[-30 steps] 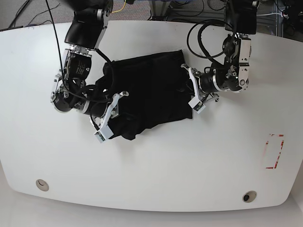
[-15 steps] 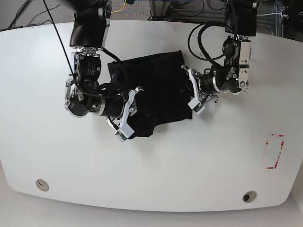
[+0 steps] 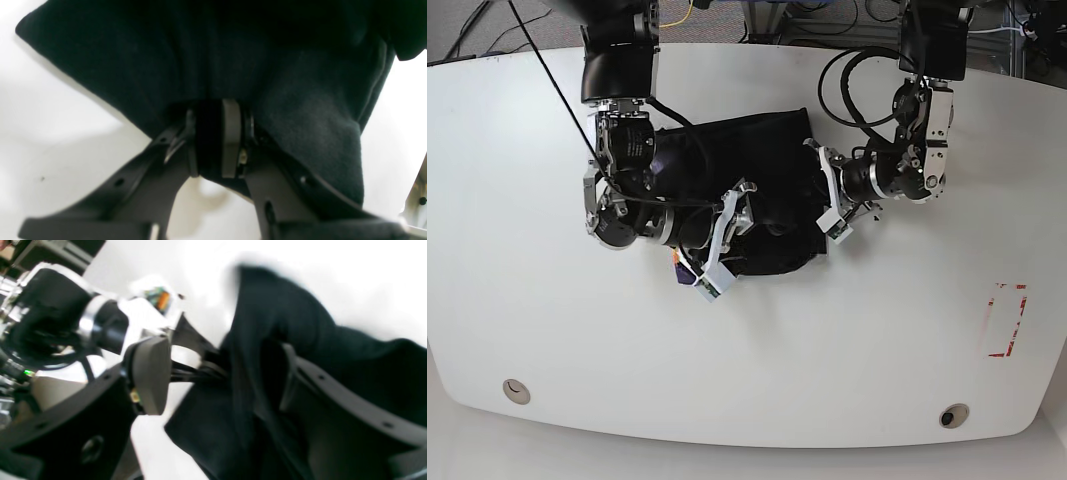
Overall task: Layout the t-shirt on the table in an organized manner, then fold the t-shirt properly
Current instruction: 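Fold the shirt end with the right gripper toward the left gripper, then release the right gripper and grasp the folded bundle with the left gripper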
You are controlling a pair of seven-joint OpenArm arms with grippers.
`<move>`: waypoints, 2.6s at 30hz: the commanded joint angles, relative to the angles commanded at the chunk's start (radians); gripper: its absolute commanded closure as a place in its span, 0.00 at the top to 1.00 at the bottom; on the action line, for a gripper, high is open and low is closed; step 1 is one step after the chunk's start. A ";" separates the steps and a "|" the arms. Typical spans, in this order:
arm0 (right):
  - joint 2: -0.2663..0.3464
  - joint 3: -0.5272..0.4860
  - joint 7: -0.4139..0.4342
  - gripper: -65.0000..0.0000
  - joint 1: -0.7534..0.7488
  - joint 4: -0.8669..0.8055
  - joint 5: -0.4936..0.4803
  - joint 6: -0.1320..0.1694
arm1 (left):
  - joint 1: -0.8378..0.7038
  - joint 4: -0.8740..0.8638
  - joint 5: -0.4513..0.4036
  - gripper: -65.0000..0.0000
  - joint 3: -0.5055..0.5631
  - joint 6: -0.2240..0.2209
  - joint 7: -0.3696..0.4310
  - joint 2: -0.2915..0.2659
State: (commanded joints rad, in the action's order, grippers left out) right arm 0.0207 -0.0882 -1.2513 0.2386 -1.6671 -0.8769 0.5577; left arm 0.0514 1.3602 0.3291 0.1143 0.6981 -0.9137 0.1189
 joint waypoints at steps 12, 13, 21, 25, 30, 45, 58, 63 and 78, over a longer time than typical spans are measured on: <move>0.061 -0.044 0.008 0.63 0.011 -0.184 -0.002 -0.029 | 0.000 0.000 0.002 0.13 0.000 0.000 0.002 0.000; 0.078 -0.029 0.008 0.63 0.011 -0.203 -0.002 -0.029 | 0.000 0.000 0.002 0.13 0.000 0.000 0.002 0.000; 0.198 0.040 0.005 0.63 0.002 -0.270 -0.002 -0.029 | 0.000 0.000 0.002 0.13 0.000 0.000 0.044 0.000; 0.267 0.089 0.006 0.63 -0.023 -0.270 -0.002 -0.028 | 0.000 0.000 0.000 0.13 0.000 0.000 0.048 0.000; 0.350 0.153 0.008 0.63 -0.041 -0.265 0.000 0.026 | 0.000 0.000 0.000 0.13 0.000 0.000 0.048 0.000; 0.379 0.195 0.008 0.25 -0.199 -0.258 0.110 0.095 | -0.002 0.000 0.003 0.13 -0.003 0.000 0.048 0.000; 0.241 0.089 0.008 0.26 -0.249 -0.284 0.133 0.095 | -0.002 0.005 0.008 0.13 -0.006 0.000 0.048 0.000; 0.173 0.029 0.008 0.26 -0.235 -0.285 0.132 0.095 | -0.002 0.008 0.008 0.13 -0.008 0.000 0.048 0.000; 0.066 -0.028 0.009 0.26 -0.222 -0.279 0.137 0.095 | 0.018 0.290 0.009 0.13 -0.118 0.000 0.002 0.006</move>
State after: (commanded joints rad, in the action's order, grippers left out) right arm 0.0867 -0.1158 -1.2421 0.0161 -1.9463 -0.7403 0.6529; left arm 0.0698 1.6502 0.3383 -0.0038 0.6981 -0.9122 0.1250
